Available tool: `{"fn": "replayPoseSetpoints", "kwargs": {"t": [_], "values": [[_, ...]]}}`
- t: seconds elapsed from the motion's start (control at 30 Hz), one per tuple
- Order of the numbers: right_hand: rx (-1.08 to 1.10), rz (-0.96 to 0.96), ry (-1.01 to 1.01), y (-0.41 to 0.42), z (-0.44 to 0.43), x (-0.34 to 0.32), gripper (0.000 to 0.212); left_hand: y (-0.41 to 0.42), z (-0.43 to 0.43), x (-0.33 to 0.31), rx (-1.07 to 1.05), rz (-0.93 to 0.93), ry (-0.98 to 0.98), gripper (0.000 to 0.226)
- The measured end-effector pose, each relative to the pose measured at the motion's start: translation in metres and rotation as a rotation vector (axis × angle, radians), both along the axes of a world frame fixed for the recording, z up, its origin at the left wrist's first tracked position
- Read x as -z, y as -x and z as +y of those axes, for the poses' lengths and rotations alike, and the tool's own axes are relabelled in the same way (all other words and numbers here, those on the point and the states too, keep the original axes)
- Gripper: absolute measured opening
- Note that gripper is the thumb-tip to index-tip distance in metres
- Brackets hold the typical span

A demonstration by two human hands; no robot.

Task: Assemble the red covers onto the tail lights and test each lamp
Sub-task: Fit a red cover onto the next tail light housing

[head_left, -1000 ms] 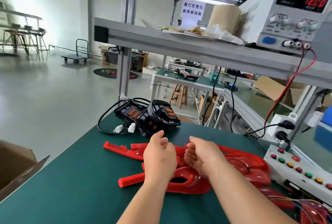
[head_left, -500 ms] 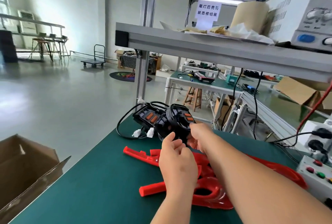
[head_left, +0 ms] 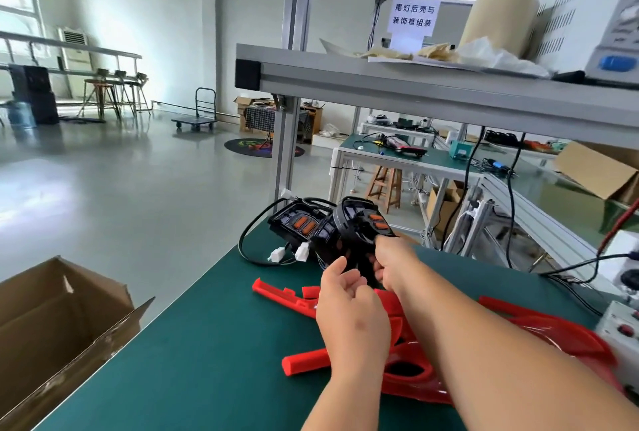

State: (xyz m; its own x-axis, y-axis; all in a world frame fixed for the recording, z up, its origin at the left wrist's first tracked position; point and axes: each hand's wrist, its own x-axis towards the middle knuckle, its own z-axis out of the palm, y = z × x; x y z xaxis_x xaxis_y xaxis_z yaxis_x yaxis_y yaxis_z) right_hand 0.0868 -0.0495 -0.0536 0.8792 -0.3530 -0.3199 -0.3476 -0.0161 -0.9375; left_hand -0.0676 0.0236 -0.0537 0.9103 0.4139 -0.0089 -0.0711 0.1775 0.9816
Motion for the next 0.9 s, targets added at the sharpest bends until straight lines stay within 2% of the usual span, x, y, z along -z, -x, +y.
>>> {"fn": "replayPoseSetpoints", "kwargs": {"t": [0.17, 0.23, 0.3, 0.37, 0.43, 0.63, 0.8, 0.9], "values": [[-0.078, -0.025, -0.081, 0.024, -0.014, -0.019, 0.037, -0.006, 0.000, 0.005, 0.051, 0.001, 0.076, 0.041], [-0.119, -0.088, -0.101, 0.040, -0.026, -0.030, 0.038, -0.008, 0.001, 0.004, 0.109, 0.003, 0.250, 0.037], [-0.141, -0.163, -0.082, 0.060, -0.040, -0.041, 0.036, -0.009, 0.005, -0.001, 0.173, 0.026, 0.507, 0.029], [-0.185, -0.222, -0.012, 0.085, -0.055, -0.048, 0.037, -0.010, 0.011, -0.006, 0.230, 0.071, 0.730, 0.041], [-0.239, -0.283, 0.098, 0.113, -0.071, -0.051, 0.041, -0.010, 0.016, -0.008, 0.331, 0.100, 0.821, 0.058], [-0.379, -0.310, 0.811, 0.191, -0.118, -0.040, 0.036, -0.002, 0.015, -0.011, 0.599, 0.107, 0.770, 0.084], [-0.549, -0.300, 0.975, 0.244, -0.144, -0.033, 0.039, 0.015, 0.009, -0.012, 0.821, 0.197, 0.620, 0.096], [-0.605, -0.300, 1.042, 0.264, -0.152, -0.028, 0.038, 0.024, 0.004, -0.014, 0.874, 0.232, 0.632, 0.084]]}}
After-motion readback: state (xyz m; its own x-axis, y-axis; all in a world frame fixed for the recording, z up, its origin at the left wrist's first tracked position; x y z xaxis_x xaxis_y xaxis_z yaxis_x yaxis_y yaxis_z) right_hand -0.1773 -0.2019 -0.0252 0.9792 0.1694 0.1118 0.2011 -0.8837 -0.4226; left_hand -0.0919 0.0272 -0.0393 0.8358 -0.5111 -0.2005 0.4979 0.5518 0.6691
